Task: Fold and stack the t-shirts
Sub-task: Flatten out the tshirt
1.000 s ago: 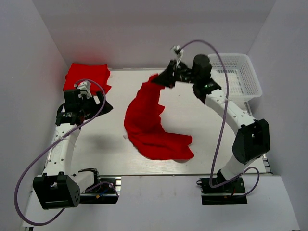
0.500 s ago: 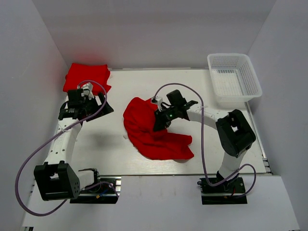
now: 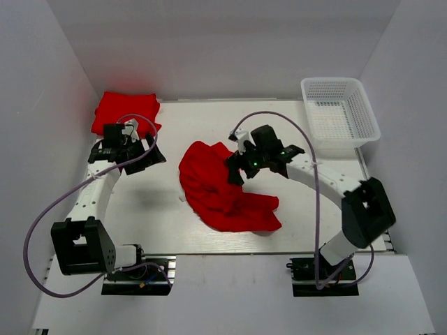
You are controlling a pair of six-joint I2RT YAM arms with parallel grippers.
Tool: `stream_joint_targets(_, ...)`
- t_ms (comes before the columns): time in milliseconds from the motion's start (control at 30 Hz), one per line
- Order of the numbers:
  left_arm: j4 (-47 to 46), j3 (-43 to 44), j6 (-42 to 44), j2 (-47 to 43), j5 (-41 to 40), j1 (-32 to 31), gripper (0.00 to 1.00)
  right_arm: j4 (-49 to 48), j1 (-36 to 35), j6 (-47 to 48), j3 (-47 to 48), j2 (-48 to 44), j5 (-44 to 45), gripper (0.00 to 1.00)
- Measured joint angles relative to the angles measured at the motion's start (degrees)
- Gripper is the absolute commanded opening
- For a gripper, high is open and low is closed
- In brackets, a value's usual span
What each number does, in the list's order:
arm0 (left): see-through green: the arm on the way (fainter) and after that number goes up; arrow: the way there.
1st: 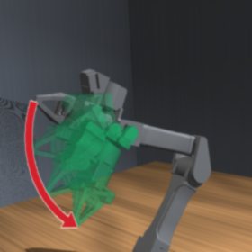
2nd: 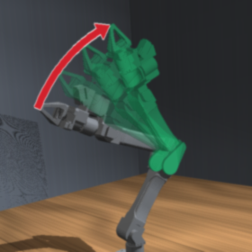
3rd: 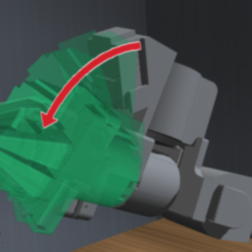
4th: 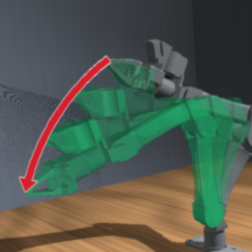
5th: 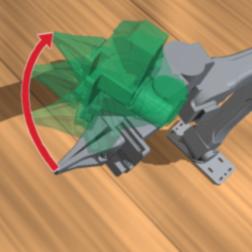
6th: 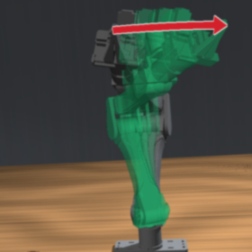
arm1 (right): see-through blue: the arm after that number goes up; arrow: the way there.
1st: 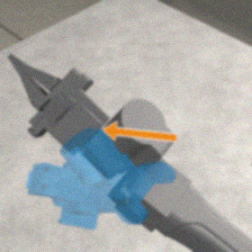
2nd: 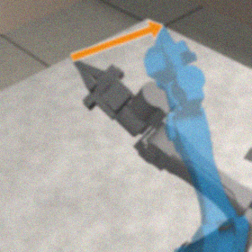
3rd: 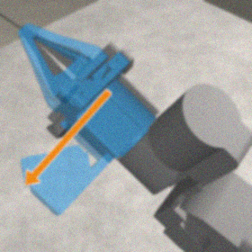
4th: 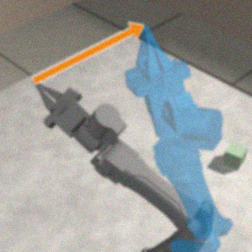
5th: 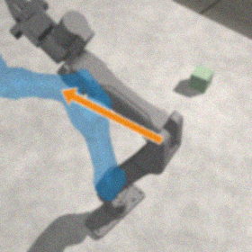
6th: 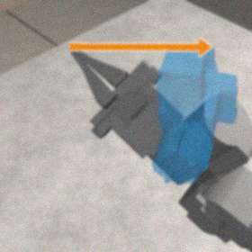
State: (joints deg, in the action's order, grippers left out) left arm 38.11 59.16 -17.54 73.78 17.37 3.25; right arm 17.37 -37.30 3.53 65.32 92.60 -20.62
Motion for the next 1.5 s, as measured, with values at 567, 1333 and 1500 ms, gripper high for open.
stream_joint_targets(567, 9.90, 12.74, 3.34, 7.50, -3.98, -0.07, 1.00, -1.40, 0.63, -18.80, -7.85, -15.47, 31.54, 0.90)
stream_joint_targets(1333, 1.46, 18.71, -2.27, 23.71, -7.04, -34.49, 0.93, 9.42, 0.85, -43.74, -28.13, -35.28, 37.07, 0.90)
stream_joint_targets(1500, 2.58, 24.00, -2.51, 32.06, -11.45, -39.45, 0.88, 10.60, 0.85, -46.93, -30.86, -39.67, 38.60, 0.90)
